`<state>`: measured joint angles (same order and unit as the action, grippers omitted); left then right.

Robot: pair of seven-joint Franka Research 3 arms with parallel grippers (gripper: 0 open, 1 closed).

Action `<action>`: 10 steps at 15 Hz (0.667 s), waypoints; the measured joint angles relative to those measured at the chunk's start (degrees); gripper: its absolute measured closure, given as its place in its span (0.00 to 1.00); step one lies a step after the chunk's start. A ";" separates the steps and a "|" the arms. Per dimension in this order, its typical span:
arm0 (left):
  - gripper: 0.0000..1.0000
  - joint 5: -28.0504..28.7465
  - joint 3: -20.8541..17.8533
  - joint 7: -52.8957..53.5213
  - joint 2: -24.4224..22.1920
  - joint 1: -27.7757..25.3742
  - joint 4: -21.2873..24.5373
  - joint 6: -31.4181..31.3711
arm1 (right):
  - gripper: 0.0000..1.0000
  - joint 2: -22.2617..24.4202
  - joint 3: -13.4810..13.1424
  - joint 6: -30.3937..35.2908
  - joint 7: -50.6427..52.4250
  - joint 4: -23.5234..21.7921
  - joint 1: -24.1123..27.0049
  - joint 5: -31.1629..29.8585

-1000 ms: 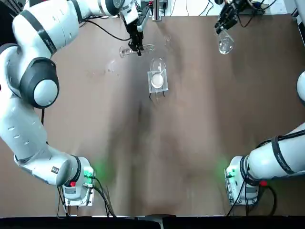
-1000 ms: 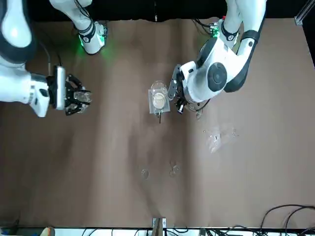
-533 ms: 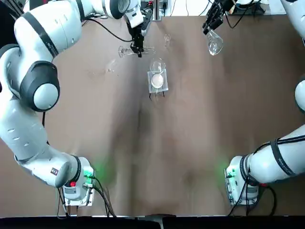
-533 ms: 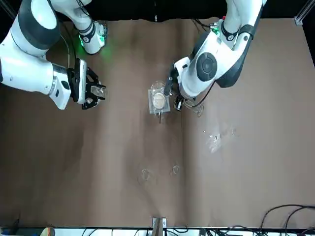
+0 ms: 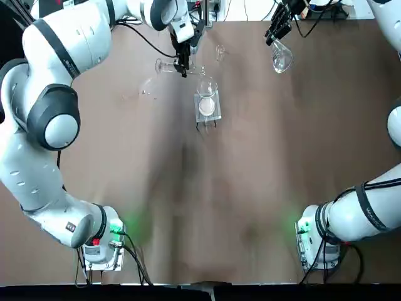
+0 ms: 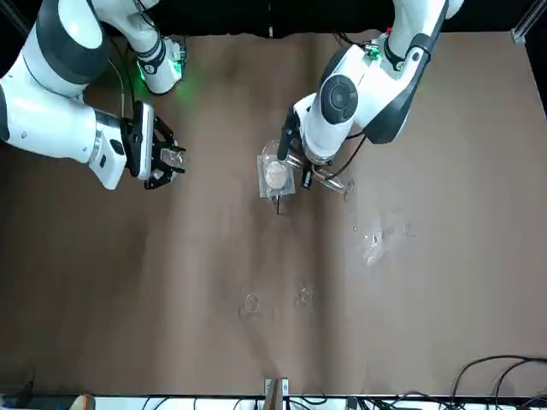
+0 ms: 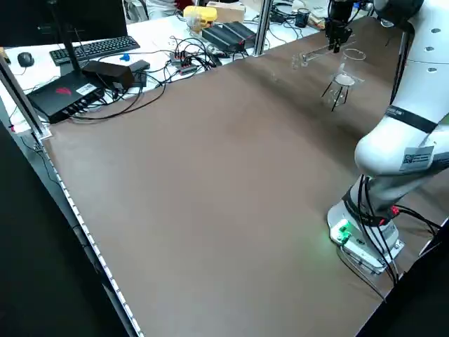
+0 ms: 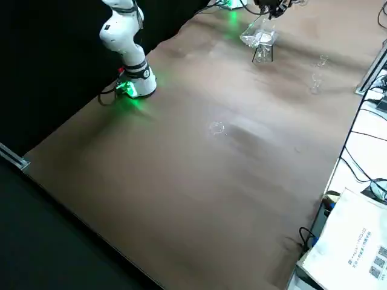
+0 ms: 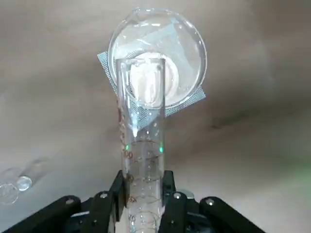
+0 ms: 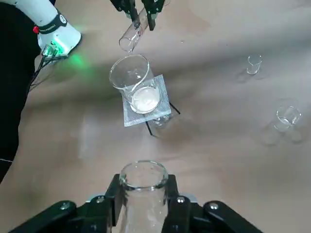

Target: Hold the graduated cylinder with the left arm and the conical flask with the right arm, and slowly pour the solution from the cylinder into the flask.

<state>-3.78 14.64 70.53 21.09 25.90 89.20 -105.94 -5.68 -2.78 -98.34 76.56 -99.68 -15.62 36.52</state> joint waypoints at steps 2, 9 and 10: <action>0.66 0.82 0.00 -0.61 0.00 0.27 0.00 0.00 | 0.61 0.00 0.00 -0.45 -0.04 0.00 -0.19 -0.01; 0.66 6.06 0.00 -4.78 0.00 2.33 0.03 0.00 | 0.61 0.00 0.00 -2.54 -1.22 0.00 -1.97 -0.03; 0.66 7.12 0.00 -5.72 0.00 2.78 0.03 0.00 | 0.61 0.00 0.00 -2.66 -1.47 0.00 -2.23 -0.03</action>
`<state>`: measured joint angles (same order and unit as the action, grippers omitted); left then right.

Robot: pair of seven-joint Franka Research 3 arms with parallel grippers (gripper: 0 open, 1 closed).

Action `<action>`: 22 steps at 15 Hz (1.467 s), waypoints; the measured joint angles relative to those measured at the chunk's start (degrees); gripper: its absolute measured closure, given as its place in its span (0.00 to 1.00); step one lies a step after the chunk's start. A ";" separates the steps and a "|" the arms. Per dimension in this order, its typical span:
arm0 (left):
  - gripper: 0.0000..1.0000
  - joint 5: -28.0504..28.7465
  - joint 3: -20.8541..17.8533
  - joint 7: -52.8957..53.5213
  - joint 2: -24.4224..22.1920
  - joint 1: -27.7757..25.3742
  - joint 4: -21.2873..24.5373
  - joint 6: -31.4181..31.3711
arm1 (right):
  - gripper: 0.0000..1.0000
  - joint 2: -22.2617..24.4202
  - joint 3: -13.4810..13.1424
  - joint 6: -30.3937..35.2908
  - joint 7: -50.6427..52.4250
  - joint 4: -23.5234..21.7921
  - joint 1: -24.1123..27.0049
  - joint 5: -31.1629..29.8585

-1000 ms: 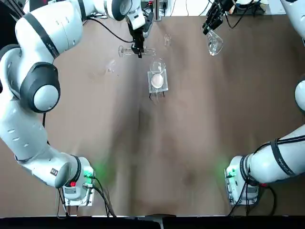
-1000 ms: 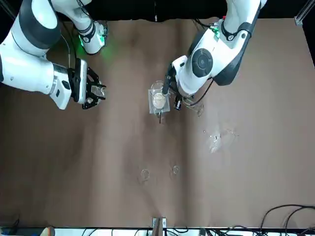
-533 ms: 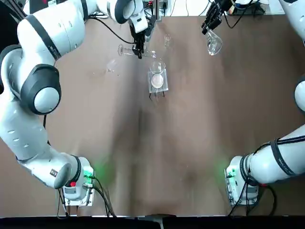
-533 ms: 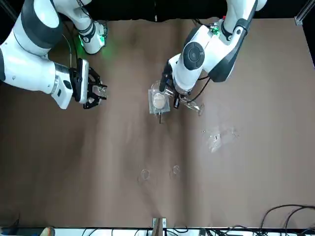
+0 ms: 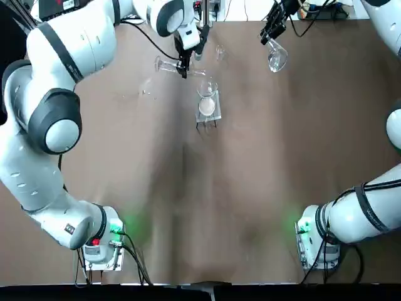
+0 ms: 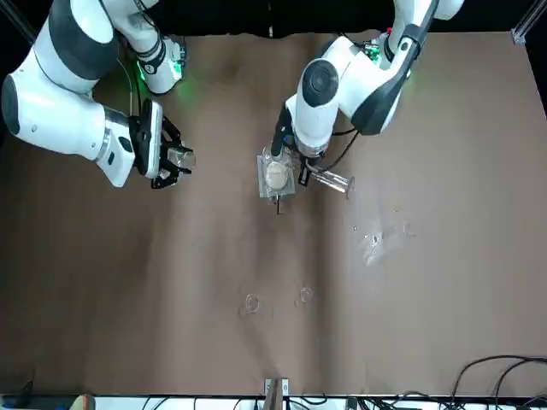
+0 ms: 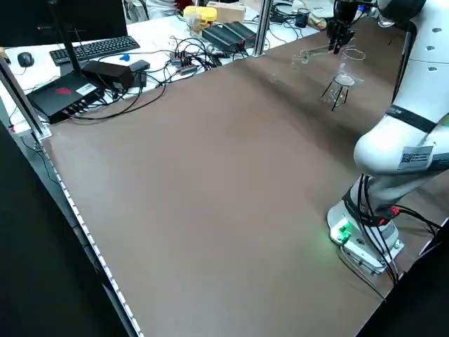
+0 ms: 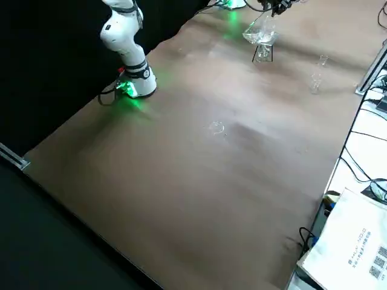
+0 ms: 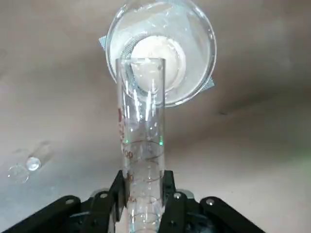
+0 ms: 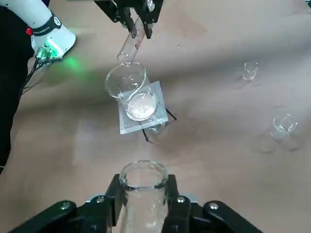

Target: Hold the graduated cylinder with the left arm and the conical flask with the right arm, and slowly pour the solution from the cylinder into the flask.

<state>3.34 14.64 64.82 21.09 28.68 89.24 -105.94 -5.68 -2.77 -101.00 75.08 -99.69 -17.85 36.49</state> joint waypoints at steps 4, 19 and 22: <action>0.66 3.56 0.00 -2.13 0.00 1.41 0.00 0.00 | 0.61 0.00 0.00 -0.79 -1.16 0.00 -0.67 -0.01; 0.66 9.72 0.00 -4.14 0.00 4.01 0.00 1.70 | 0.61 0.00 0.00 -1.73 -2.18 -0.02 -1.89 -0.08; 0.66 10.51 0.00 -4.17 0.00 4.28 0.00 2.06 | 0.61 0.00 0.00 -1.89 -2.42 -0.02 -1.93 -0.11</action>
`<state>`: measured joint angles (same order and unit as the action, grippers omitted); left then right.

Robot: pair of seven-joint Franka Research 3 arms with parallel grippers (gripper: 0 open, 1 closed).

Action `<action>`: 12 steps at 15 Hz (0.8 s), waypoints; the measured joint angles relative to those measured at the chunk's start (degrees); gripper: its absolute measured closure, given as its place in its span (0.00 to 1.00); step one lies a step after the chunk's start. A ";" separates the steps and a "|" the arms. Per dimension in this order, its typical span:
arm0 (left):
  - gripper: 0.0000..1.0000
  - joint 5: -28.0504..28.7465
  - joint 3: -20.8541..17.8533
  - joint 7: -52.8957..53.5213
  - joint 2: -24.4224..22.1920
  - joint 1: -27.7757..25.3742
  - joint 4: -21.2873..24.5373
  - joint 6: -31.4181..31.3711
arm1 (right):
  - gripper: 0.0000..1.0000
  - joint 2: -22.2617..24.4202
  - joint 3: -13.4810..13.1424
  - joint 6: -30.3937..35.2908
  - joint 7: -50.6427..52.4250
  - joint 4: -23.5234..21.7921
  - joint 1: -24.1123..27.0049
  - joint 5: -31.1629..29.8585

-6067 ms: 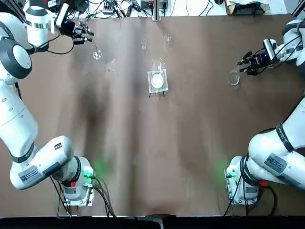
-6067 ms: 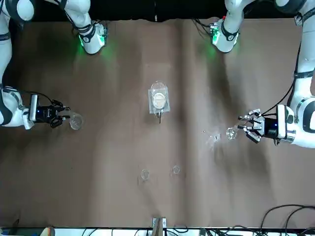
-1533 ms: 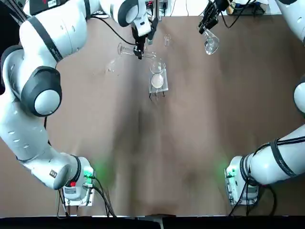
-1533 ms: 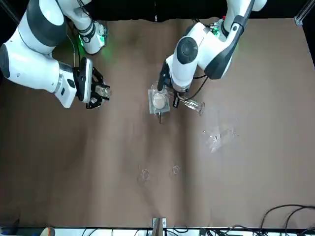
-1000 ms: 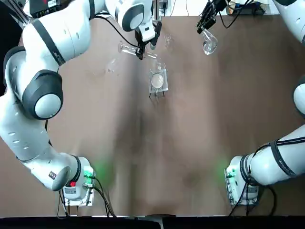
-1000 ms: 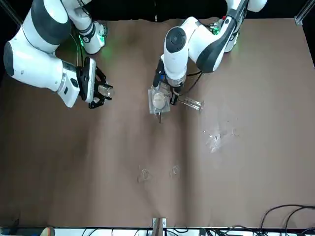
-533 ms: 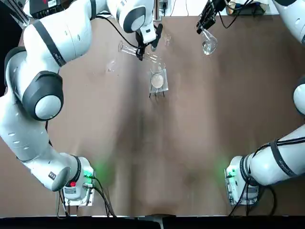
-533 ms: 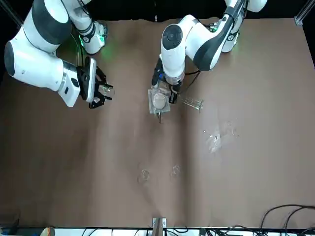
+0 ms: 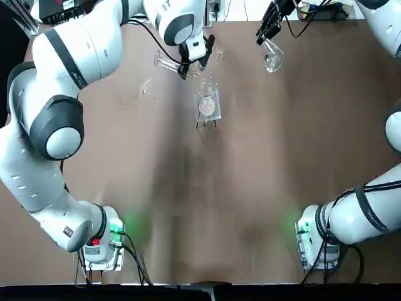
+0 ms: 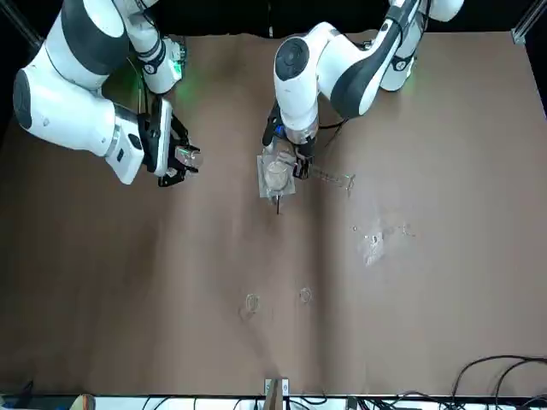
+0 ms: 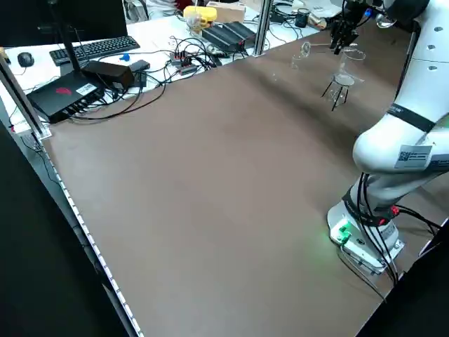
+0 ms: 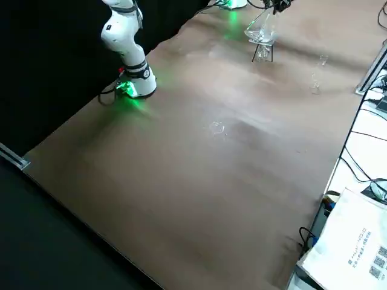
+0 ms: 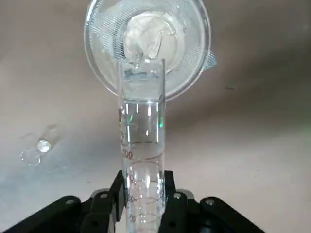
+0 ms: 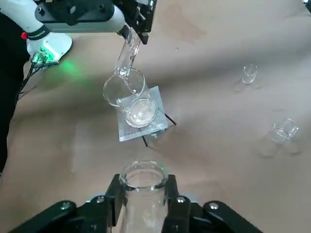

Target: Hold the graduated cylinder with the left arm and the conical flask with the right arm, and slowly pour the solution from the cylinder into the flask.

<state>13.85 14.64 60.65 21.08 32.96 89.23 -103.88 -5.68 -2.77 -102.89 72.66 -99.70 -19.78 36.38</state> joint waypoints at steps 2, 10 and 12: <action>0.66 0.05 0.00 0.00 0.00 0.11 0.00 0.49 | 0.61 0.00 0.00 -0.10 -0.02 0.00 -0.09 -0.15; 0.66 2.97 0.01 0.00 -0.04 2.01 -0.01 2.44 | 0.61 0.00 0.00 -0.49 -0.09 0.00 -0.34 -0.47; 0.66 3.63 0.00 -0.03 -0.22 2.30 -0.01 3.15 | 0.61 0.00 0.00 -0.61 -0.10 0.00 -0.35 -0.48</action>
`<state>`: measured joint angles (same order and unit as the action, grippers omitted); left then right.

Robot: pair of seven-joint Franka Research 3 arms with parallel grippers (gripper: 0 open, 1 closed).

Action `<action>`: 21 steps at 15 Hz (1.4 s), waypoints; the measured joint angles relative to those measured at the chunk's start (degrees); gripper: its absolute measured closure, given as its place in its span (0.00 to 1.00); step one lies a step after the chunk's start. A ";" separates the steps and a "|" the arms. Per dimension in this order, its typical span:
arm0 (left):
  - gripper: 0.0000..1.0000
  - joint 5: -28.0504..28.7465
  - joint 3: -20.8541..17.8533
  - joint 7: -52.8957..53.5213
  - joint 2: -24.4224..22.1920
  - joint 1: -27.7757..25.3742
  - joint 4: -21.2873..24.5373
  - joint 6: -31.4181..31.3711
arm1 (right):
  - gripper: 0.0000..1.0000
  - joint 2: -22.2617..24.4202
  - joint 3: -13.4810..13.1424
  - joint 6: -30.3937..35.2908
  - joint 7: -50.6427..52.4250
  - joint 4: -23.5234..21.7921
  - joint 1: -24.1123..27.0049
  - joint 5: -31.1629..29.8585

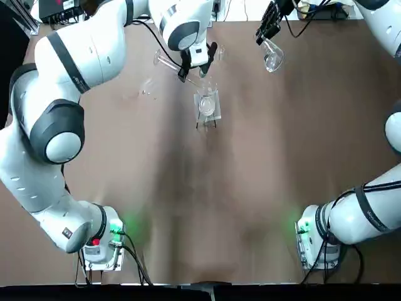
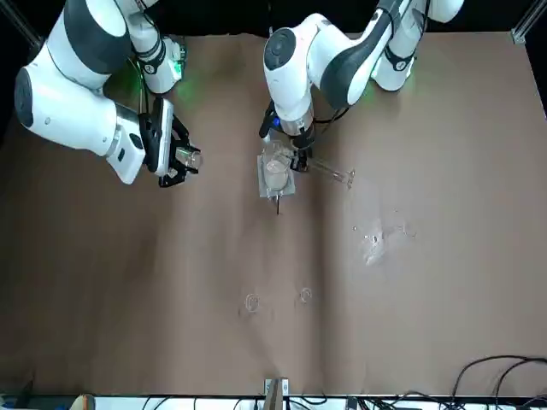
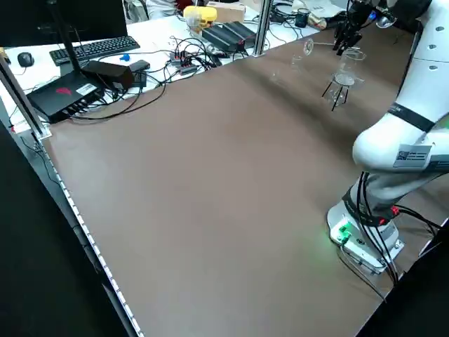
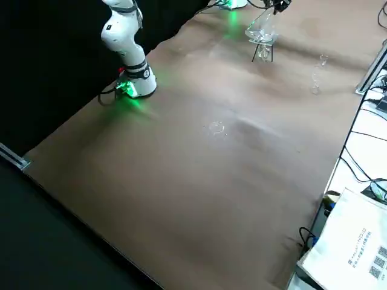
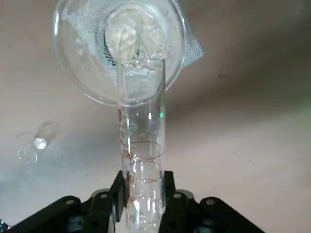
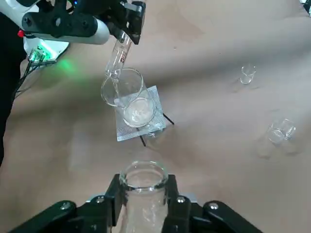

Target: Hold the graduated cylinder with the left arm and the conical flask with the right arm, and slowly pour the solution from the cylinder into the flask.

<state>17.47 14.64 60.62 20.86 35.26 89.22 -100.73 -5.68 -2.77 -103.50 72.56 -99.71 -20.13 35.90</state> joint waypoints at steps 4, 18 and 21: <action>0.66 1.47 0.00 -0.79 -0.36 0.25 0.00 0.94 | 0.61 0.00 0.00 -0.06 -0.01 0.00 -0.03 -0.02; 0.66 3.04 -0.08 -2.42 -1.26 0.90 -1.42 1.33 | 0.61 -0.02 0.00 -1.61 -2.14 -0.23 -2.13 -1.41; 0.66 0.70 -0.23 -2.96 -1.27 0.30 -2.45 1.59 | 0.61 -0.02 0.00 -1.98 -3.17 -0.27 -2.79 -1.71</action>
<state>18.17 14.41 57.66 19.59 35.56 86.77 -99.15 -5.70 -2.77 -105.48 69.39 -99.97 -22.93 34.19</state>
